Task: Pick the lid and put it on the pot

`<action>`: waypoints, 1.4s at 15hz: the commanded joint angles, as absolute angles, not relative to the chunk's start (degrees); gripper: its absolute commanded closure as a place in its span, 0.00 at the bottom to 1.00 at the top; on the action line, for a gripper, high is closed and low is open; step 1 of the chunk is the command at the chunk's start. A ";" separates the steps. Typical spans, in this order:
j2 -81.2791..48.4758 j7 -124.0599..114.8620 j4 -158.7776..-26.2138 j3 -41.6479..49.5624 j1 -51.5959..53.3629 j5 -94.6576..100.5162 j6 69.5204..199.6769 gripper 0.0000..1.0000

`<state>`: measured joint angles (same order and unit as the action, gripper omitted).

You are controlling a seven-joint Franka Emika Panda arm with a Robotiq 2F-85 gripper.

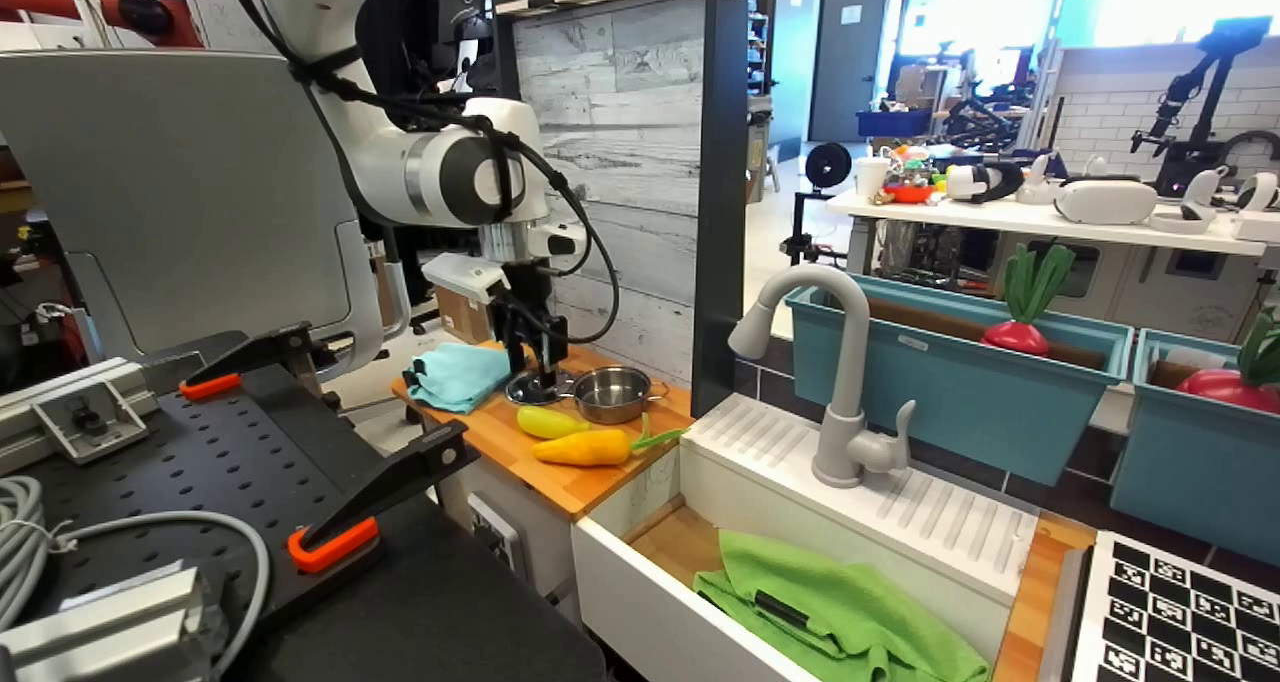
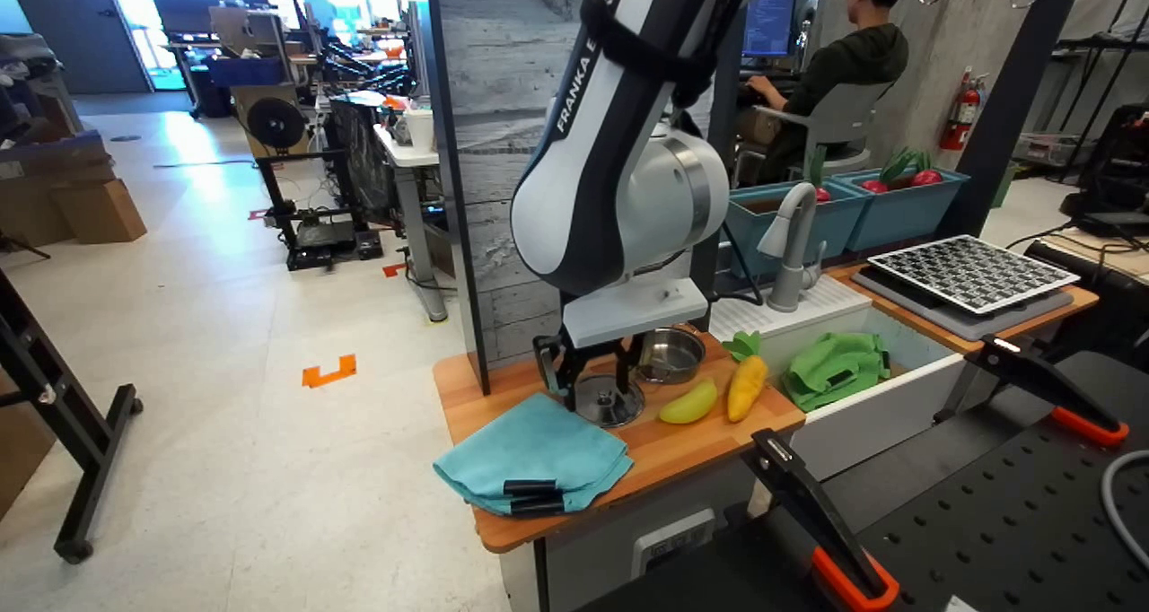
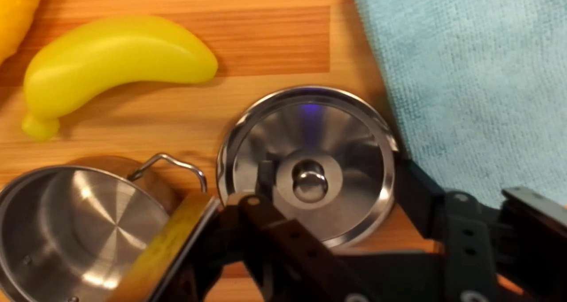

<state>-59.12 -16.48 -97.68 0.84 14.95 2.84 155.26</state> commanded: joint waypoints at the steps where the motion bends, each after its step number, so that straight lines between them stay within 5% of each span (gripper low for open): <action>1: -60.50 -15.41 -95.34 0.55 14.82 1.76 154.46 0.58; 7: -60.61 -15.20 -94.70 0.44 14.65 1.73 154.17 0.99; 21: -55.25 -13.63 -97.44 -0.16 11.91 1.21 153.43 0.95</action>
